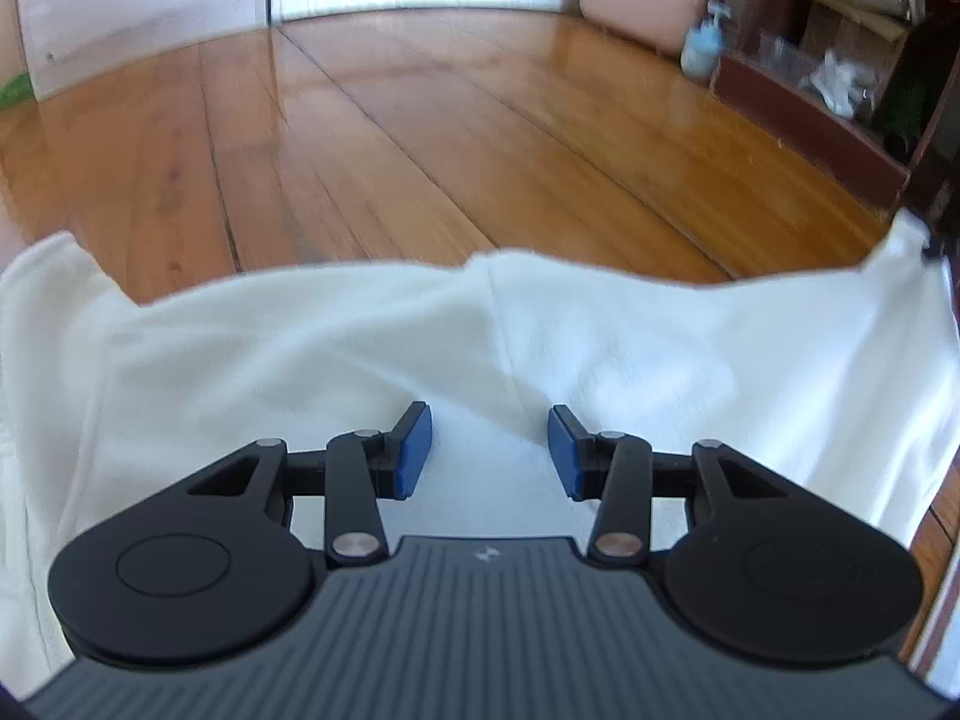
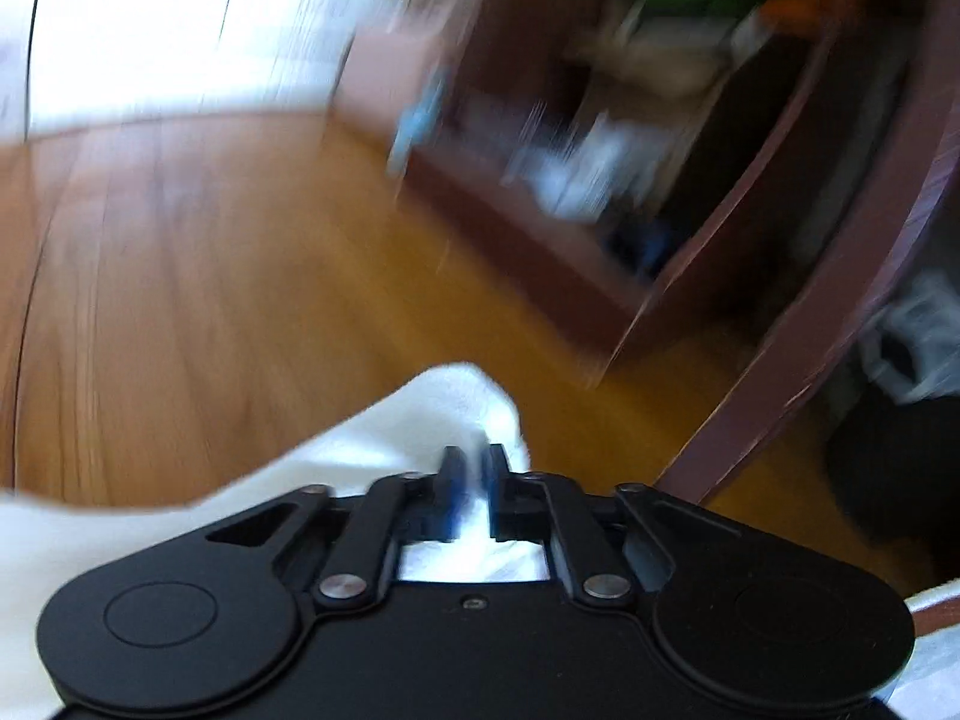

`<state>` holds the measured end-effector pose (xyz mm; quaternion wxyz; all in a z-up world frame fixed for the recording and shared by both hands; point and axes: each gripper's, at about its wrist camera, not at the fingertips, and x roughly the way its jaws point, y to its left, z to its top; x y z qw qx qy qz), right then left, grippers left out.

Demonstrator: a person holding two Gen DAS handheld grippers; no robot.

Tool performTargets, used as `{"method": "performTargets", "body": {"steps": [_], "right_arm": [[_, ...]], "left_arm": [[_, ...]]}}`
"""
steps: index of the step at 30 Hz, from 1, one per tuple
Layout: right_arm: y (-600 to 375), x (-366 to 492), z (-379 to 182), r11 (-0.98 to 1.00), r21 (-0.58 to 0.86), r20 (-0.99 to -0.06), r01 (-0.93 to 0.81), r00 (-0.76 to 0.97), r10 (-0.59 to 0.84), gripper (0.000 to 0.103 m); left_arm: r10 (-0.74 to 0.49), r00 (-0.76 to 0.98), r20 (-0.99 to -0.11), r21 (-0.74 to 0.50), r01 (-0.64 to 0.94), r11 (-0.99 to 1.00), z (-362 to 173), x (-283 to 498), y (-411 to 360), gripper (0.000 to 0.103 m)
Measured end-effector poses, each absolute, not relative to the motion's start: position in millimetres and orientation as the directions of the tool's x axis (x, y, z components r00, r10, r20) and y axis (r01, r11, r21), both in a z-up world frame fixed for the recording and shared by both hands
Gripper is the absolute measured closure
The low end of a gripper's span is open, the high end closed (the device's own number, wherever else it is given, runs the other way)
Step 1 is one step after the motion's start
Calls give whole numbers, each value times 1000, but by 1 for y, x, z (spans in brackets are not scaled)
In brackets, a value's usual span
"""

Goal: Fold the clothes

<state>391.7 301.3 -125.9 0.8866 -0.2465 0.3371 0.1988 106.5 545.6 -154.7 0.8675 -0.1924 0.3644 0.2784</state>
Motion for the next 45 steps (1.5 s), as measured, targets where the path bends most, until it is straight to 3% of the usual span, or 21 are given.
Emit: {"method": "performTargets", "body": {"steps": [2,4,8,14,18,22,30,31,32,33,39,45], "right_arm": [[302,384,-130,780,-347,-693,-520,703,160,48],[301,368,-129,774,-389,-644,-499,749,159,39],[289,335,-115,817,-288,-634,-500,739,229,39],[264,297,-120,787,69,-725,-613,511,462,35],[278,259,-133,639,56,-769,-767,375,517,36],[276,218,-118,480,200,-759,-854,175,627,37],[242,121,-118,339,269,-790,-902,-5,613,37],[239,110,-127,328,255,-800,-909,-8,600,39],[238,99,-136,315,237,-813,-919,-9,583,57],[238,88,-144,303,210,-827,-930,-4,563,95],[216,85,-122,444,147,-806,-884,153,572,97],[217,84,-147,491,41,-851,-870,227,474,96]], "left_arm": [[370,559,-742,-119,-653,748,-150,102,546,61],[379,571,-729,-143,-668,731,-142,90,547,60],[406,562,-721,-151,-699,699,-120,61,542,54],[369,547,-752,-202,-723,661,-101,12,523,52],[357,511,-782,-201,-749,632,-98,-22,502,52],[332,498,-801,-217,-759,614,-95,-64,470,51],[290,422,-859,-192,-790,582,-105,-141,413,49],[293,415,-861,-190,-798,572,-106,-149,409,49],[296,408,-863,-188,-806,562,-107,-157,405,49],[301,400,-866,-185,-814,551,-109,-165,401,49],[304,321,-897,-152,-869,471,-118,-215,390,49],[278,306,-911,-159,-879,449,-123,-233,395,49]]}}
